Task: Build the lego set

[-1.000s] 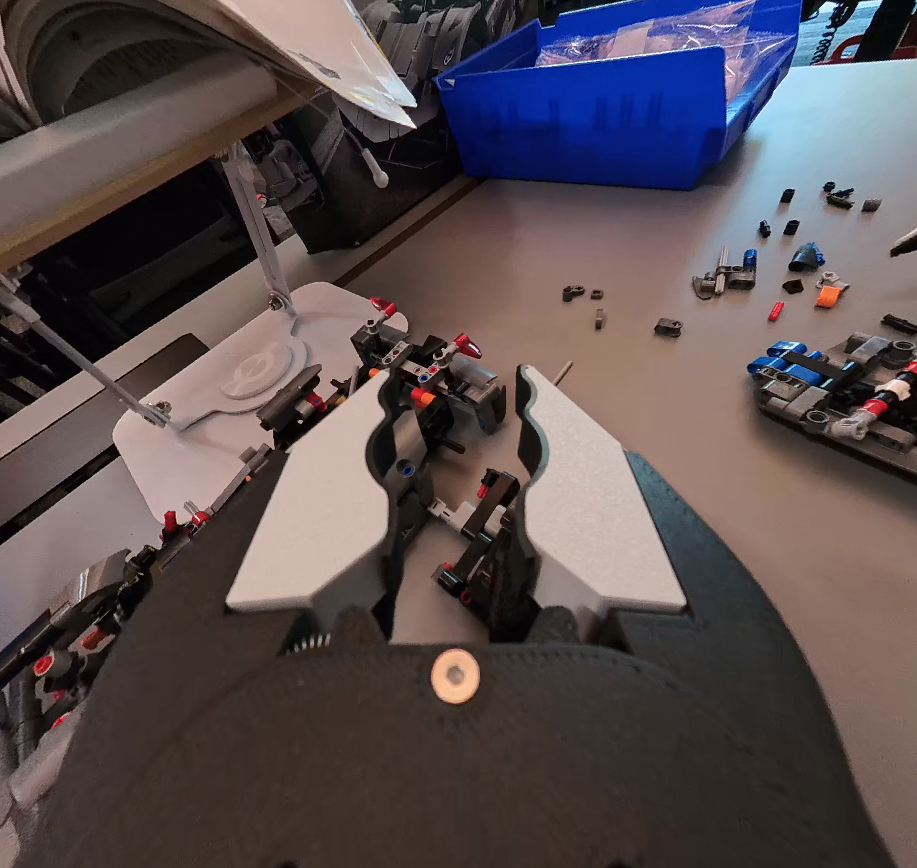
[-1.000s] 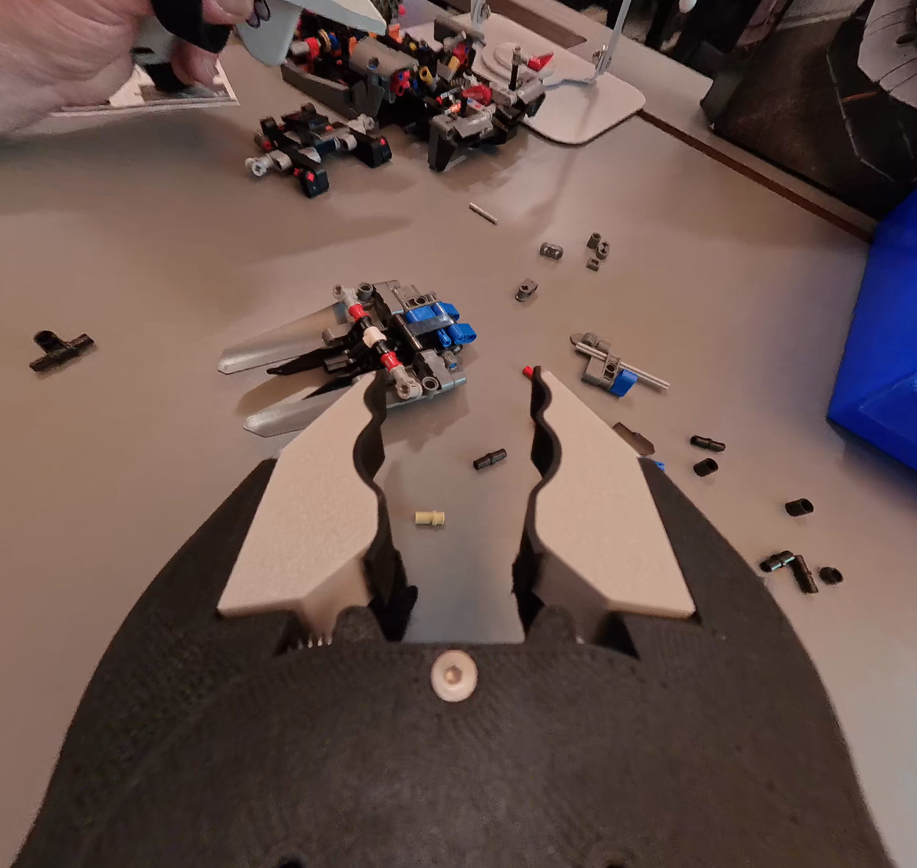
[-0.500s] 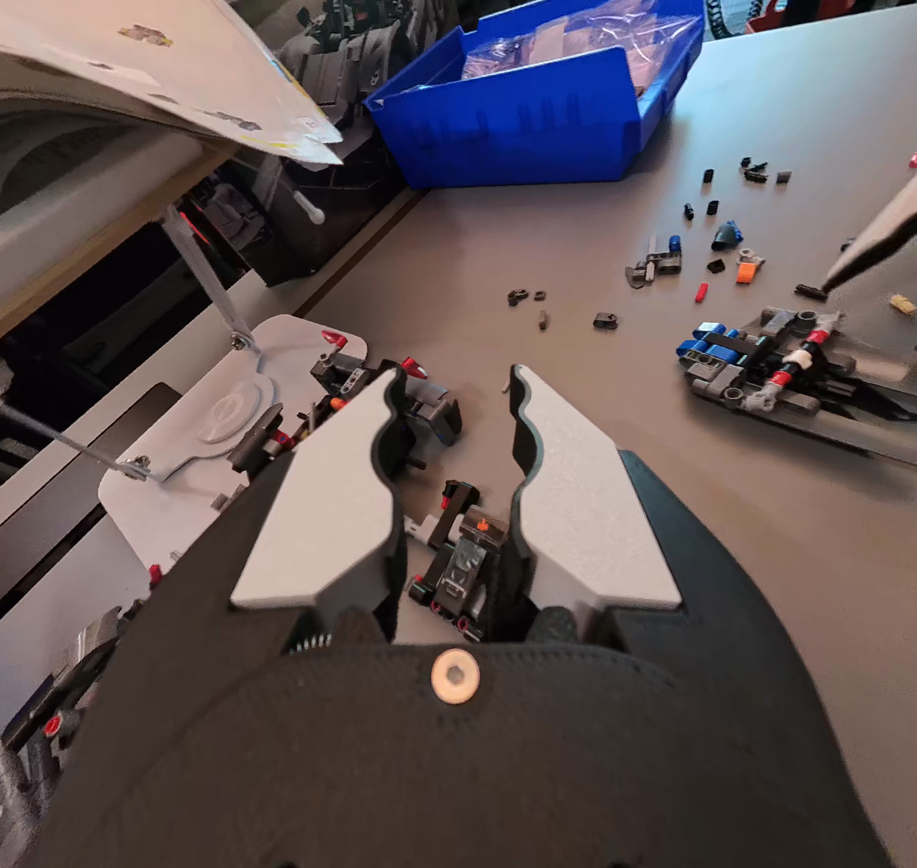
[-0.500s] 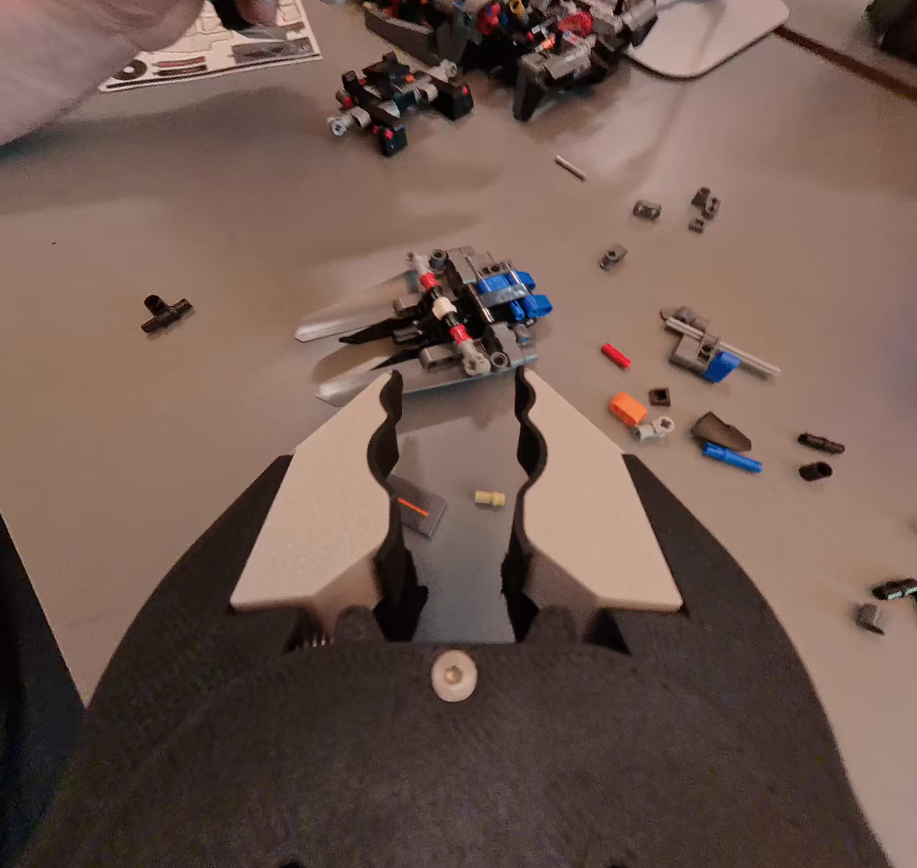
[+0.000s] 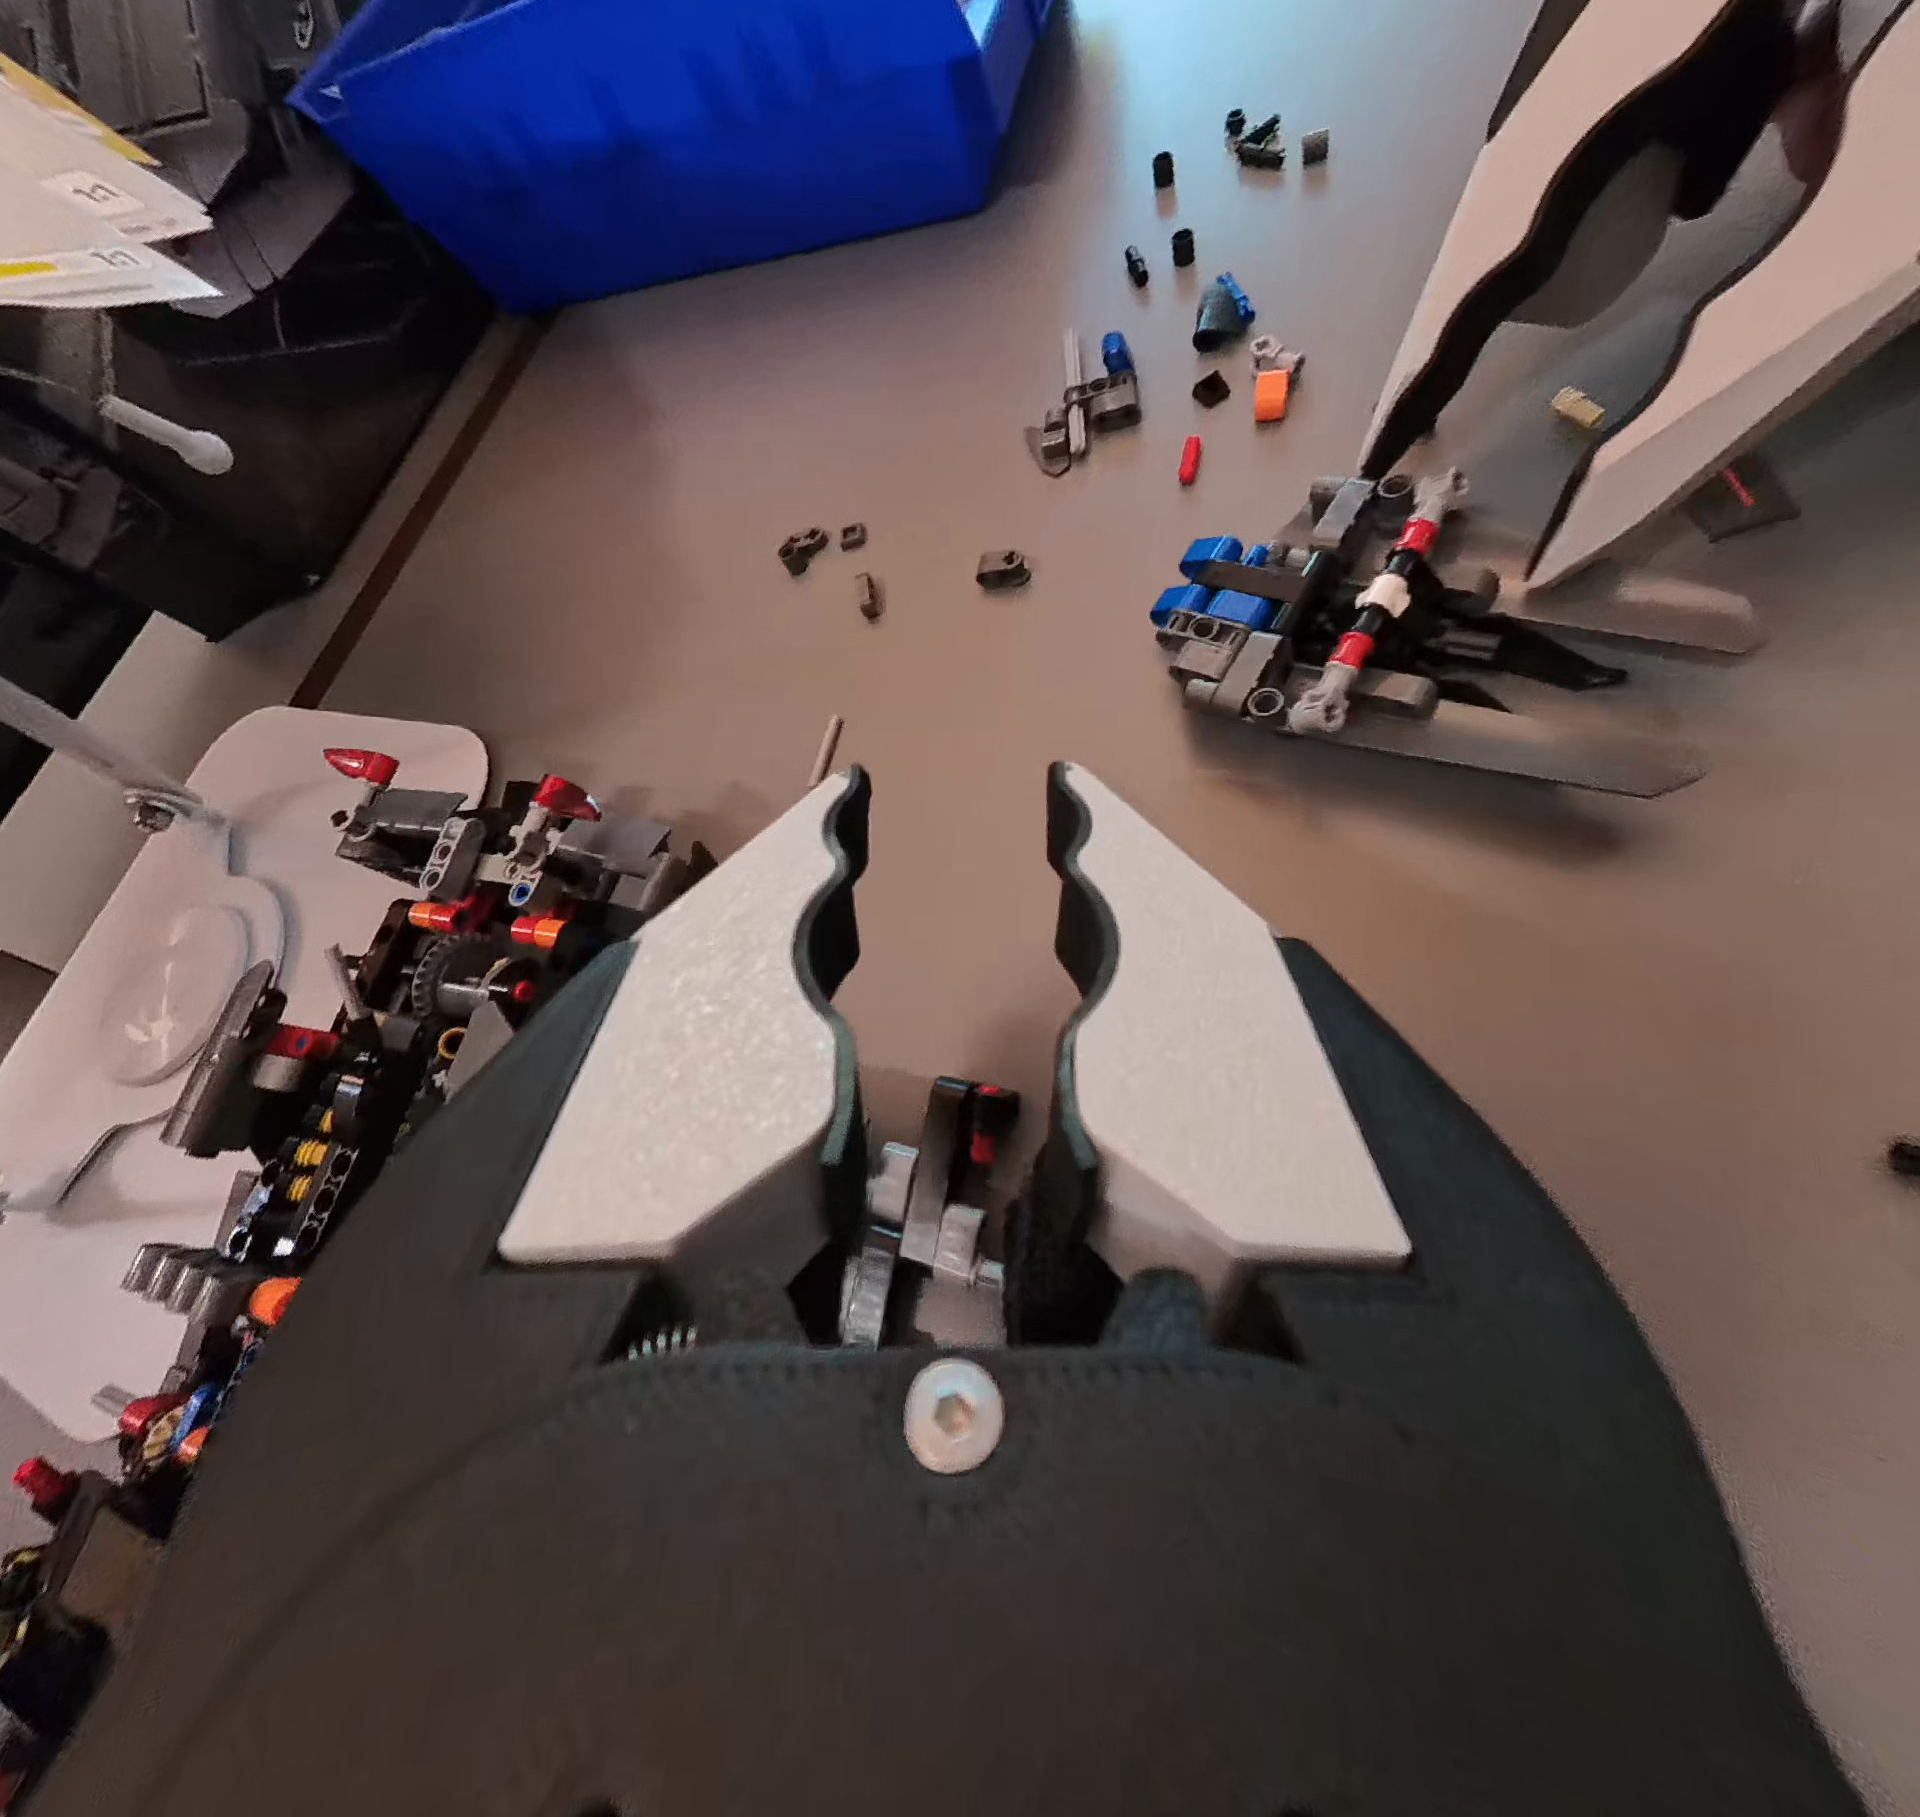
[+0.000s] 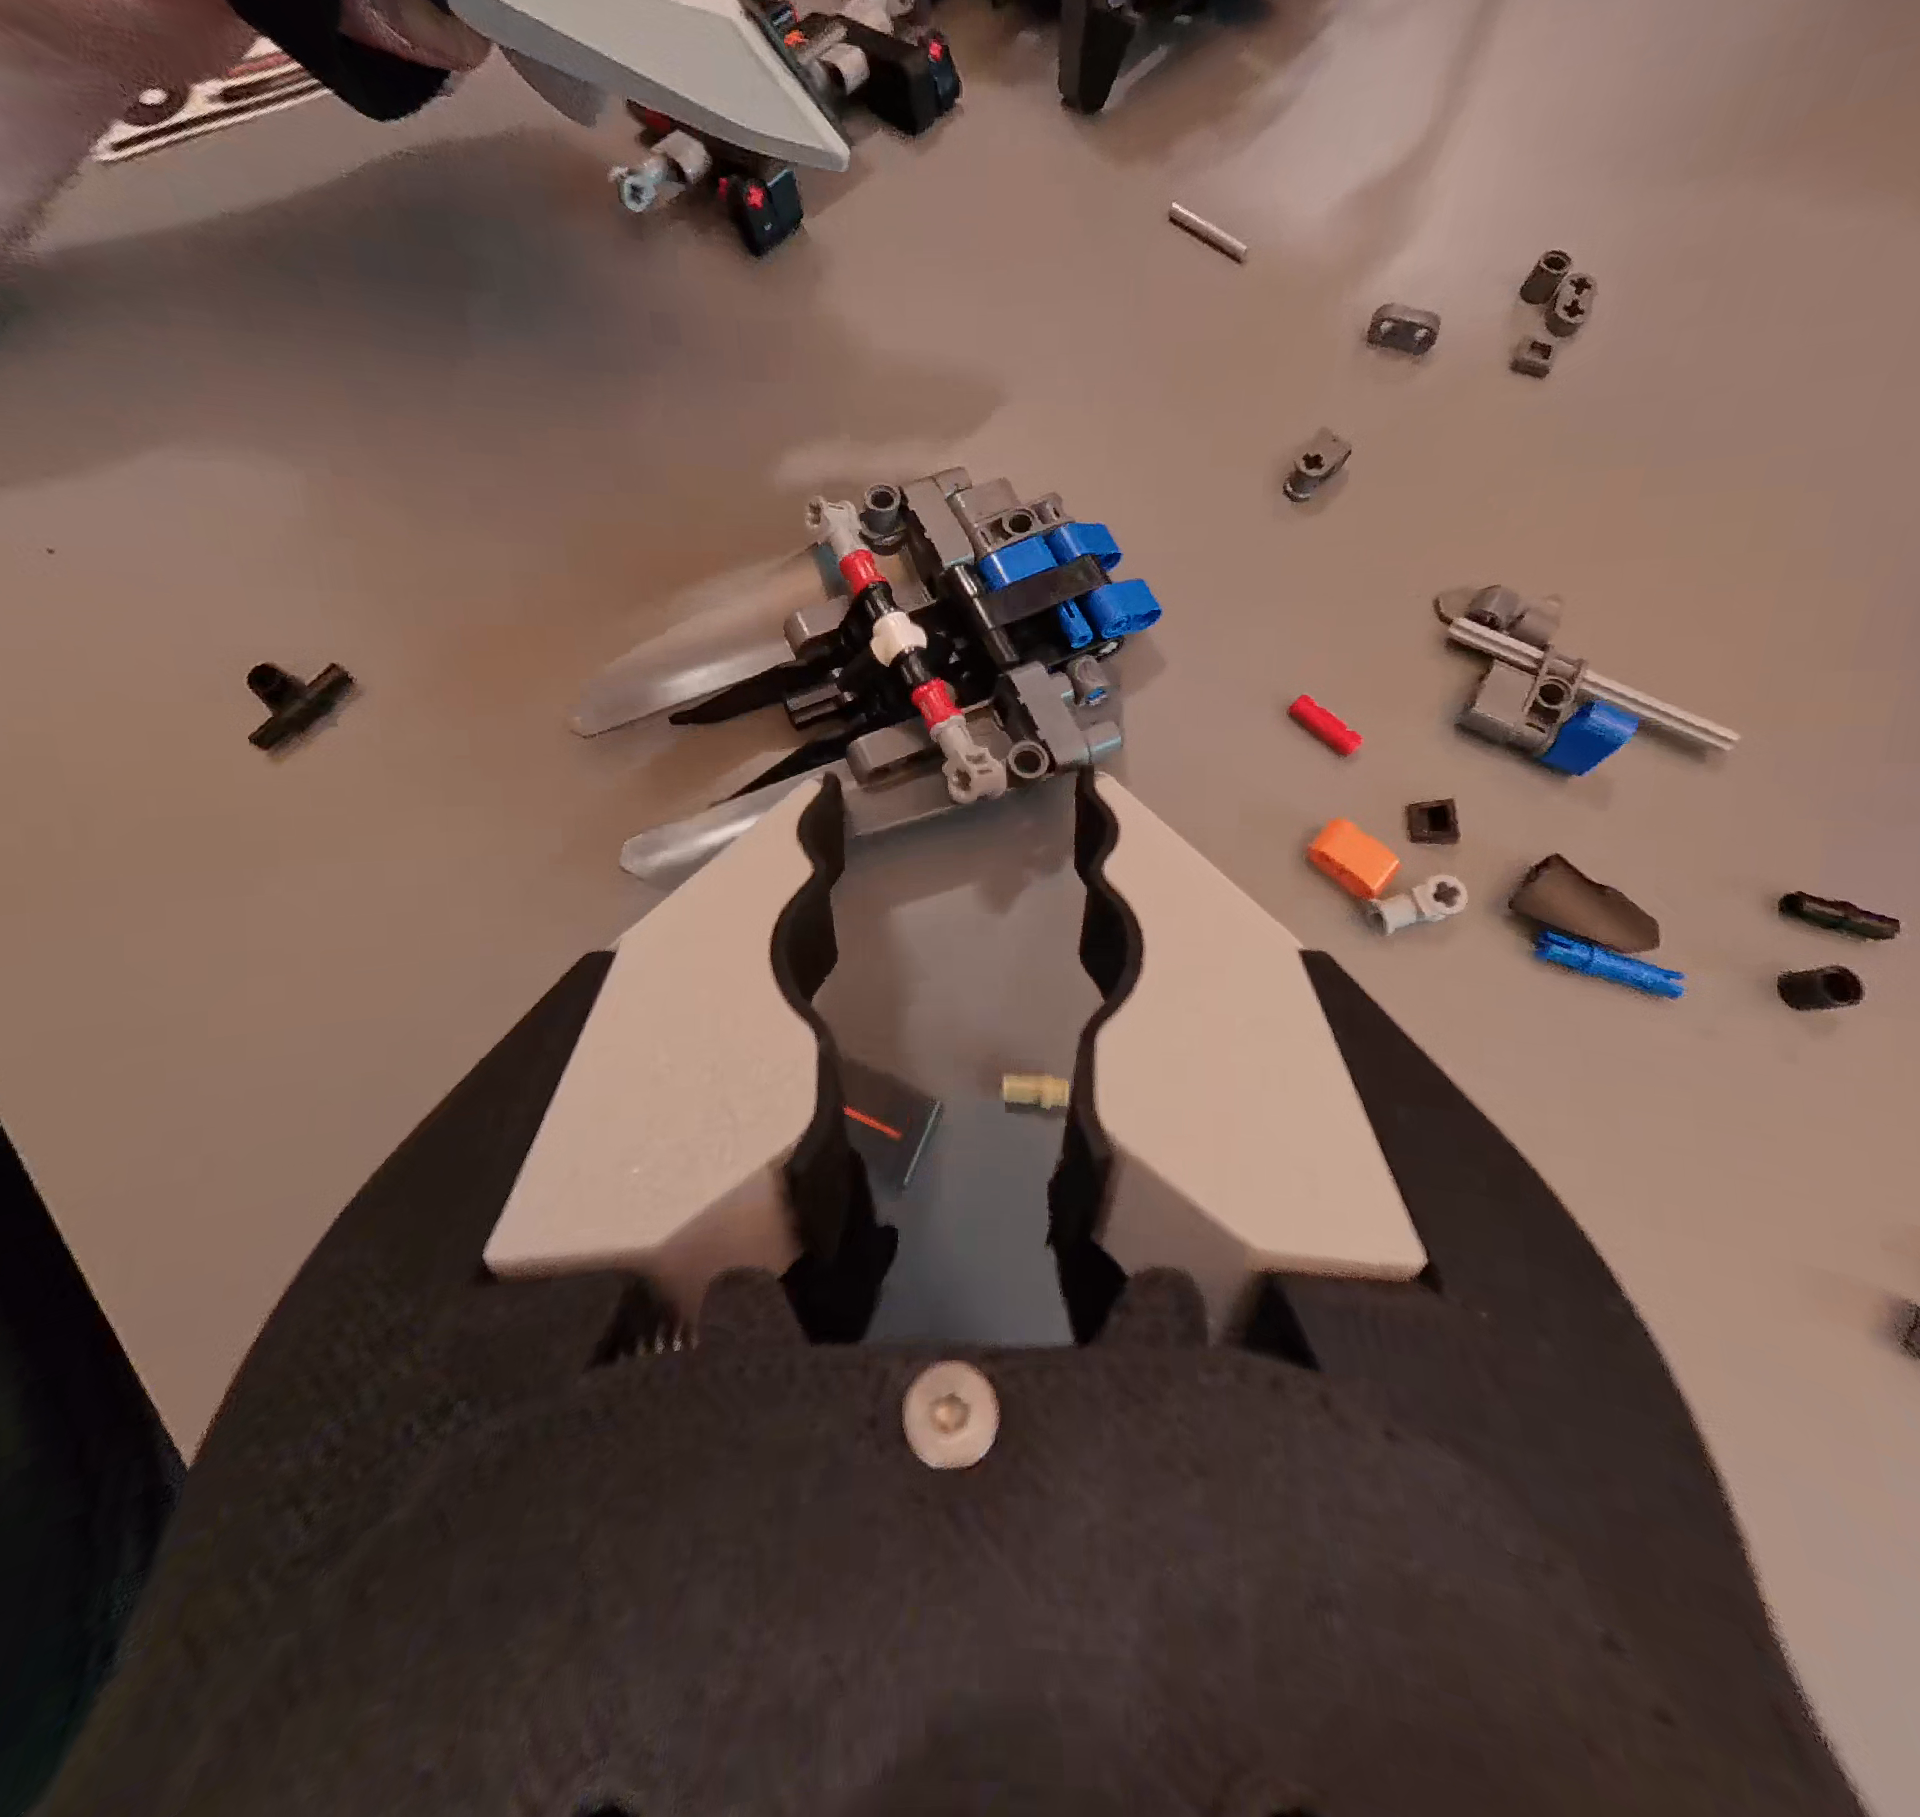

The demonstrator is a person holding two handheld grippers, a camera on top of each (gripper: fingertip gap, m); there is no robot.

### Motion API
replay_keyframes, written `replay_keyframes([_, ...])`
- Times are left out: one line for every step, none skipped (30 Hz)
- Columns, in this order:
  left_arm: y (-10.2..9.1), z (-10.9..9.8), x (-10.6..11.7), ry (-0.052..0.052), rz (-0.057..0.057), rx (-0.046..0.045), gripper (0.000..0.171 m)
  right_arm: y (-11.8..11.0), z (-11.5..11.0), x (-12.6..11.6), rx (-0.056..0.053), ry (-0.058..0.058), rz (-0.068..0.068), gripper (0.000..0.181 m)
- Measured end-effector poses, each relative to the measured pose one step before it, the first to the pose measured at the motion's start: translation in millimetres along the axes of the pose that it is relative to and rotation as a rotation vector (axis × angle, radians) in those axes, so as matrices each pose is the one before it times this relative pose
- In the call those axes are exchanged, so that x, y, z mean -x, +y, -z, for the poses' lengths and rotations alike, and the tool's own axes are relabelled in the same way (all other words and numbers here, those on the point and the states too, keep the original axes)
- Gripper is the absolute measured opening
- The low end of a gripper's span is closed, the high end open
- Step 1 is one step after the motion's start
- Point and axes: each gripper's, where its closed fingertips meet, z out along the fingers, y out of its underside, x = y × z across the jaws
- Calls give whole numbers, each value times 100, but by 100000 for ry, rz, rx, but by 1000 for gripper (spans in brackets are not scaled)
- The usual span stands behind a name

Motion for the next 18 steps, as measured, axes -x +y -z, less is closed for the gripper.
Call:
replay_keyframes([-16,64,144,-155,899,-431,33,-112,-137,163,470,920,-636,41])
replay_keyframes([-17,86,205,-710,692,-317,33,-71,-166,296,630,190,-502,40])
replay_keyframes([30,65,252,-1148,458,183,33,-10,-144,232,865,569,-632,38])
replay_keyframes([80,42,202,-927,306,579,33,-56,-101,274,454,301,-214,39])
replay_keyframes([51,32,151,-891,-51,502,32,-106,-59,250,19,407,244,38])
replay_keyframes([2,34,128,-930,-359,181,32,-70,-1,168,410,654,89,39])
replay_keyframes([-13,26,65,-594,-255,104,32,-20,14,157,777,610,-90,40])
replay_keyframes([13,3,10,-135,-78,301,32,-9,-35,377,636,-962,148,42])
replay_keyframes([38,-16,-6,-136,-177,409,32,64,-60,435,729,-1412,-696,42])
replay_keyframes([-11,-4,17,-415,-487,113,32,109,-39,323,657,-1042,-1730,42])
replay_keyframes([-11,-4,-21,-140,-377,82,32,190,33,372,701,-1392,-910,42])
replay_keyframes([9,-16,-21,-7,-112,196,32,139,147,308,72,-1018,-366,42])
replay_keyframes([-7,-1,11,-216,-205,90,32,134,176,279,-275,-577,-512,42])
replay_keyframes([-47,26,15,-285,-273,-70,32,144,127,215,-54,38,-1012,41])
replay_keyframes([-32,25,-7,-28,-58,-43,32,129,21,419,-46,-1253,-1057,43])
replay_keyframes([-54,13,-1,7,55,-6,32,129,2,216,-59,-126,-1455,45])
replay_keyframes([-68,20,14,-214,-63,-88,32,43,11,149,-568,-47,-880,46])
replay_keyframes([-68,10,-20,-150,-233,-123,32,94,-1,319,-66,-1318,50,46])
